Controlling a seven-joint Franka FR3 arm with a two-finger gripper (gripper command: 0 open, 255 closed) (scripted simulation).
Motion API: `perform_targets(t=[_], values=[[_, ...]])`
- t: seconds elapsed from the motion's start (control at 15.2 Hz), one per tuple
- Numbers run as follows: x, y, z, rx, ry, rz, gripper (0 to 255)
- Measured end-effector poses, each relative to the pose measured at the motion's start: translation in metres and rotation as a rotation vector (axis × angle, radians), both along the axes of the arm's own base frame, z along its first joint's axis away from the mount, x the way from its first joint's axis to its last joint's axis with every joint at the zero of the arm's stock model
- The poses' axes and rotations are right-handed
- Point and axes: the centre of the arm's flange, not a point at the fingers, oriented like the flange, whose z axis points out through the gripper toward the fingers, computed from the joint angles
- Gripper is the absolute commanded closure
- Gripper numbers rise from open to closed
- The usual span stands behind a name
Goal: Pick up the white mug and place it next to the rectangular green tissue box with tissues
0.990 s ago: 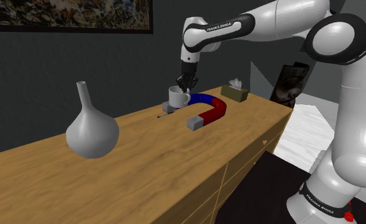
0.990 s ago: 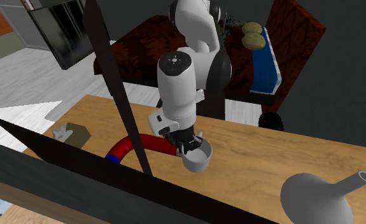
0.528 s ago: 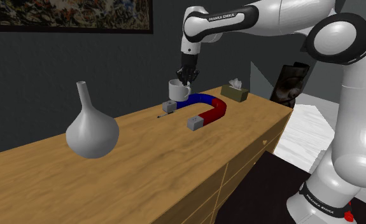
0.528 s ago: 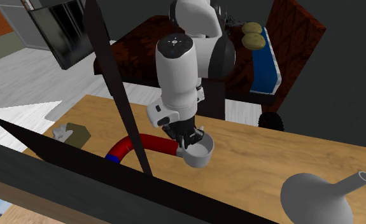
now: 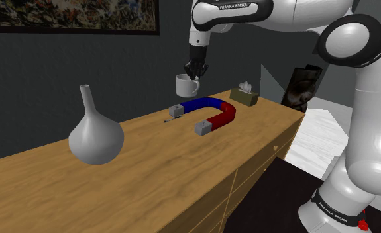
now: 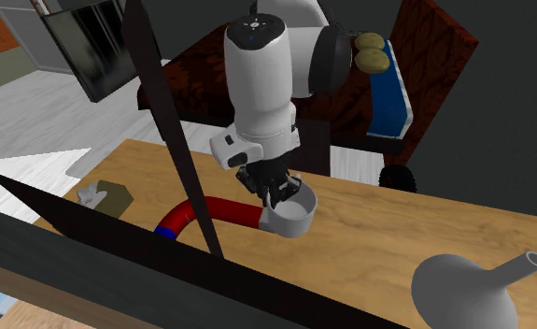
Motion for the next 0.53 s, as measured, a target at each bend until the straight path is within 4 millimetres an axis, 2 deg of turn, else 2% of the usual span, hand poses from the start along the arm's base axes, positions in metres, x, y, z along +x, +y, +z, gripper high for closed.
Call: perform_targets(t=[0.33,0.53], values=[[-0.001,-0.001,0.025,0.0,0.0,0.0,255],[-0.009,-0.027,0.028,0.0,0.0,-0.001,255]])
